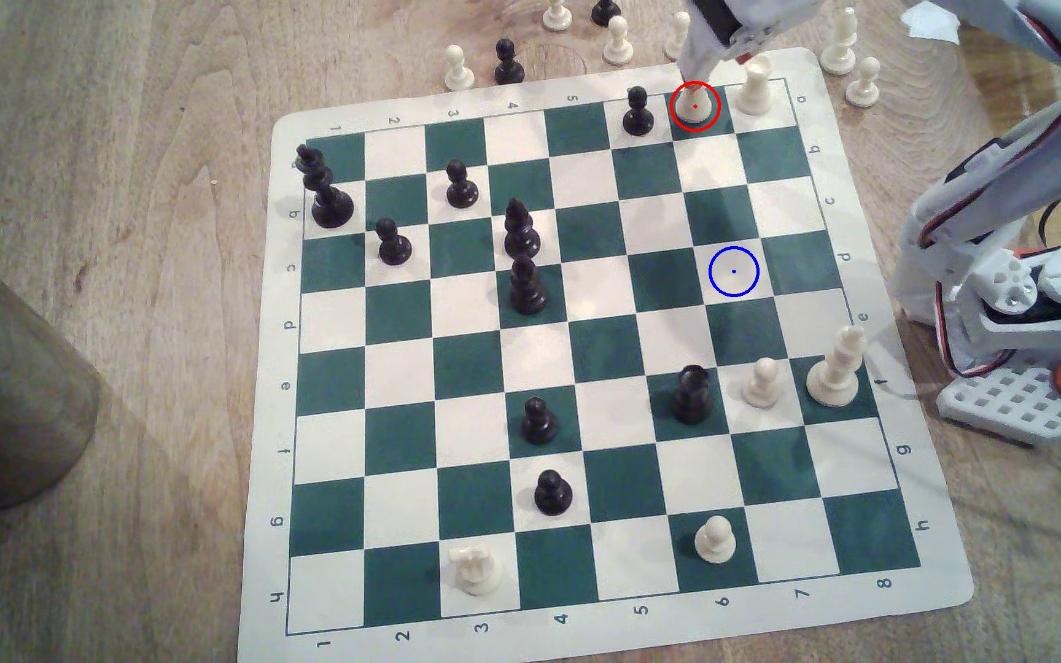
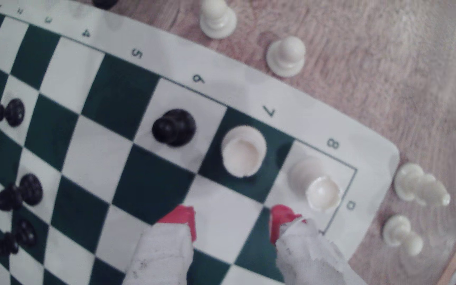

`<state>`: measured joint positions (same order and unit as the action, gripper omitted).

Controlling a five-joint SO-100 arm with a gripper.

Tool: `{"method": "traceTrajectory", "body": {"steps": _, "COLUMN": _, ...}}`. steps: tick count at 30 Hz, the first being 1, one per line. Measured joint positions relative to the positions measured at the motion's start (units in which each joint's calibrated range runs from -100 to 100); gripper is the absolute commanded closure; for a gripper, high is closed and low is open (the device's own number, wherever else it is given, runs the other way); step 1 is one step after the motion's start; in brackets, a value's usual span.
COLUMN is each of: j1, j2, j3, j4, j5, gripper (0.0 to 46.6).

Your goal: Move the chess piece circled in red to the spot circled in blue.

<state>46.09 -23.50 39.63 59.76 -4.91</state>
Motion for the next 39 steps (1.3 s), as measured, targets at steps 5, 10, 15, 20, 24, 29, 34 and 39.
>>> {"method": "traceTrajectory", "body": {"steps": 5, "j1": 0.0, "j2": 5.5, "j3": -1.4, "j4": -2.9, "j5": 0.0, "gripper": 32.2}}
{"method": "traceTrajectory", "body": {"steps": 10, "j1": 1.4, "j2": 10.1, "j3": -3.7, "j4": -5.1, "j5": 0.0, "gripper": 32.2}}
{"method": "traceTrajectory", "body": {"steps": 15, "j1": 2.0, "j2": 12.7, "j3": -3.9, "j4": -7.0, "j5": 0.4, "gripper": 32.5}}
{"method": "traceTrajectory", "body": {"steps": 20, "j1": 1.8, "j2": 14.3, "j3": -3.9, "j4": -8.3, "j5": 0.4, "gripper": 32.4}}
{"method": "traceTrajectory", "body": {"steps": 24, "j1": 1.8, "j2": 15.7, "j3": -4.2, "j4": -9.6, "j5": 0.4, "gripper": 32.8}}
{"method": "traceTrajectory", "body": {"steps": 29, "j1": 1.8, "j2": 16.3, "j3": -4.2, "j4": -10.7, "j5": -0.3, "gripper": 33.4}}
{"method": "traceTrajectory", "body": {"steps": 34, "j1": 1.8, "j2": 16.6, "j3": -4.2, "j4": -11.3, "j5": -0.8, "gripper": 35.1}}
{"method": "traceTrajectory", "body": {"steps": 39, "j1": 1.8, "j2": 16.6, "j3": -4.2, "j4": -11.6, "j5": -1.1, "gripper": 34.8}}
